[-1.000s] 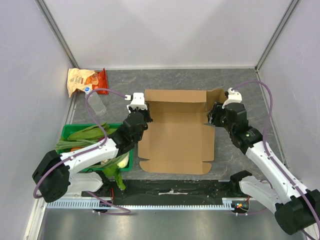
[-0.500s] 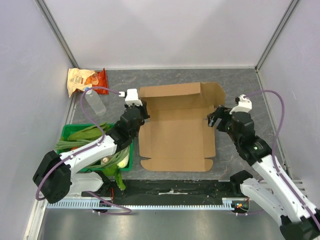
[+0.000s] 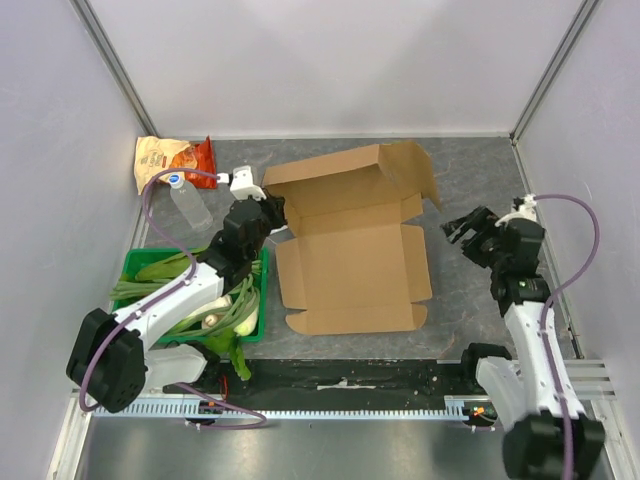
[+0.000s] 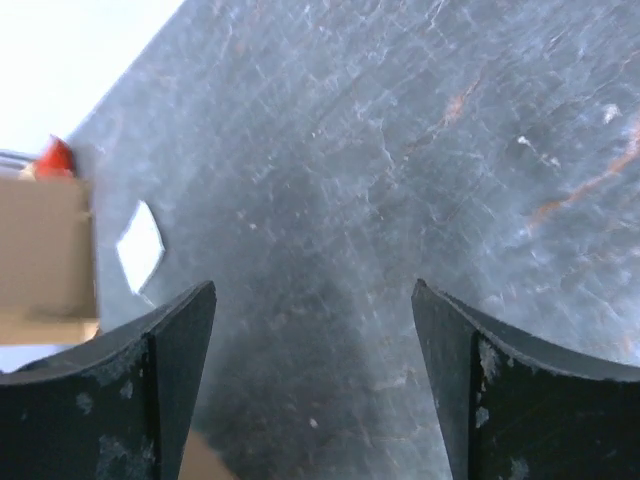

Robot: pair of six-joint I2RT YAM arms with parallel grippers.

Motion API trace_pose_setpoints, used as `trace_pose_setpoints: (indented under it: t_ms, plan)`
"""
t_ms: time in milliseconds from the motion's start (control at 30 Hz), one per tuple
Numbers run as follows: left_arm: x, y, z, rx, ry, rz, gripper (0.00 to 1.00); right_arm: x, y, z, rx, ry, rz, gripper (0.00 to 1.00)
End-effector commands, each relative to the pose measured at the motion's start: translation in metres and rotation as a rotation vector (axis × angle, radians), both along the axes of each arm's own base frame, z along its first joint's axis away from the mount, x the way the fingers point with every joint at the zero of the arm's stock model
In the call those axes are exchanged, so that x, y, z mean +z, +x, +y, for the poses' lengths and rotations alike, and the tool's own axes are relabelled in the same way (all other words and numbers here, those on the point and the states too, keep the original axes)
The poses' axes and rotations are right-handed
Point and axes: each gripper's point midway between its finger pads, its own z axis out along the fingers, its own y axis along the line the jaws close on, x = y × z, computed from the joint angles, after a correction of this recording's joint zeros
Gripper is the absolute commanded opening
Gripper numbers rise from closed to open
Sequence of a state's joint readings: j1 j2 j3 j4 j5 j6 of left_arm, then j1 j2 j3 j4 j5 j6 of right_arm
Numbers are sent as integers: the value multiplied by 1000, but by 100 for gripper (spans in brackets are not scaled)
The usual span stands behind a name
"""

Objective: Fold the paper box

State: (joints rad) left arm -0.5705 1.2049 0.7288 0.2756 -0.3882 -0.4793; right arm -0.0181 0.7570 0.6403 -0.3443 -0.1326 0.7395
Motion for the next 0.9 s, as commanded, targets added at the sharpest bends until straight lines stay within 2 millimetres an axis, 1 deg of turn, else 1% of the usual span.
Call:
trace_pose_setpoints:
  t_ms: [0, 33, 67, 100, 133, 167, 200, 233, 267, 333, 400, 433, 467, 533, 567, 600, 700, 767, 867]
  plan:
    - [51, 1, -3, -34, -179, -80, 2, 22, 15, 16, 224, 420, -175, 85]
    - [50, 0, -4, -45, -194, -76, 2, 7, 16, 17, 241, 510, -161, 84]
    - [51, -1, -4, -53, -204, -75, 2, 27, 15, 27, 365, 502, -256, 85]
    - [54, 0, -3, -59, -217, -81, 2, 30, 16, 35, 404, 543, -247, 85]
    - [54, -3, -7, -86, -238, -74, 2, 27, 16, 52, 459, 577, -221, 85]
    - [55, -3, -8, -94, -248, -73, 2, 43, 16, 62, 511, 562, -304, 86]
    - [58, -4, -9, -102, -261, -78, 2, 47, 14, 69, 530, 585, -309, 87]
    - [58, -5, -12, -117, -277, -75, 2, 50, 12, 81, 567, 607, -301, 88]
    - [61, -6, -13, -128, -288, -83, 2, 55, 12, 84, 579, 603, -336, 88]
    - [60, -7, -16, -146, -298, -79, 2, 56, 14, 84, 560, 634, -340, 88]
    - [57, -8, -17, -152, -305, -72, 2, 65, 13, 83, 563, 639, -388, 89]
    - [59, -9, -18, -156, -315, -76, 2, 66, 14, 82, 552, 663, -393, 88]
    - [55, -9, -18, -157, -318, -70, 2, 79, 10, 82, 572, 686, -438, 89]
    - [56, -10, -18, -162, -331, -72, 2, 84, 6, 85, 605, 714, -453, 88]
    - [56, -10, -19, -167, -334, -73, 2, 97, -1, 86, 640, 733, -496, 88]
    - [58, -10, -20, -172, -339, -77, 2, 100, -4, 87, 657, 737, -509, 88]
    - [58, -12, -23, -192, -355, -77, 2, 102, -9, 91, 678, 750, -514, 87]
    - [62, -14, -27, -213, -368, -87, 2, 103, -12, 98, 703, 752, -511, 86]
    - [59, -15, -29, -225, -365, -85, 2, 109, -17, 102, 717, 771, -524, 86]
